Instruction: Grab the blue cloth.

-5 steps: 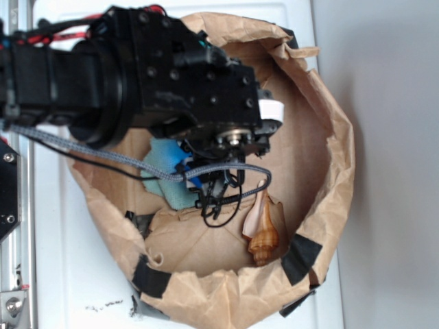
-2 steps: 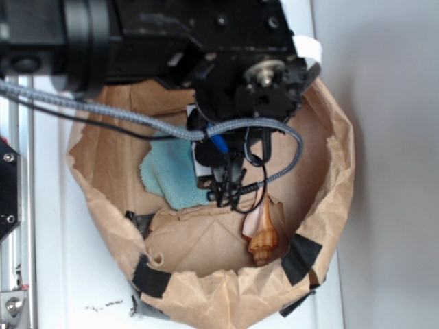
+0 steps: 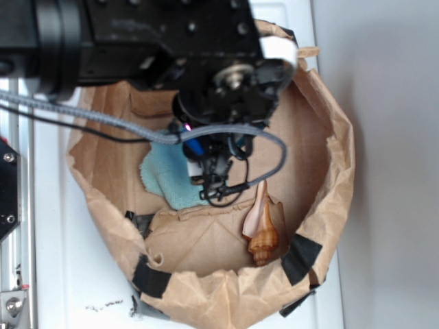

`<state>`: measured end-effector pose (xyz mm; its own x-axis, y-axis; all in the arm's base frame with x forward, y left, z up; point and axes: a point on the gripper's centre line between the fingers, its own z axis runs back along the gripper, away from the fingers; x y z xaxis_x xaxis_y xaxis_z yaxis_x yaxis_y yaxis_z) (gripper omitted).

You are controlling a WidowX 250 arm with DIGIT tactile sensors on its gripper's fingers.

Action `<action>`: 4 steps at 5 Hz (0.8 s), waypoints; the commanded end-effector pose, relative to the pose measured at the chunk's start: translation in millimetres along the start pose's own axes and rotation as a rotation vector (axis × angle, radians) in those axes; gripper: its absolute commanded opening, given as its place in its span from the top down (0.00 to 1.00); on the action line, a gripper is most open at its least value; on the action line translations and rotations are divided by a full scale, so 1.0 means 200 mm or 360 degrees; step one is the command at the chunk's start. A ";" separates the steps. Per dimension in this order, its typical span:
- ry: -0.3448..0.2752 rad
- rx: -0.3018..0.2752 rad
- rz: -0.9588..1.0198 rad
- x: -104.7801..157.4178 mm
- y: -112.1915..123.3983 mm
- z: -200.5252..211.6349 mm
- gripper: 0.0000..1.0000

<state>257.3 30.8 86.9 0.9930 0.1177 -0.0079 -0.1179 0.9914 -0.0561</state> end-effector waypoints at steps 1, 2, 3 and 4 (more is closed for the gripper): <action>-0.0116 0.0094 0.0024 0.06 -0.01 -0.09 0.00; -0.0136 0.0195 0.0052 0.09 -0.02 -0.21 0.00; -0.0146 0.0262 0.0081 0.11 -0.03 -0.29 0.00; -0.0144 0.0278 0.0073 0.10 -0.02 -0.31 0.00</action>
<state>273.2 25.0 22.2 0.9815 0.1788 0.0678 -0.1858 0.9757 0.1161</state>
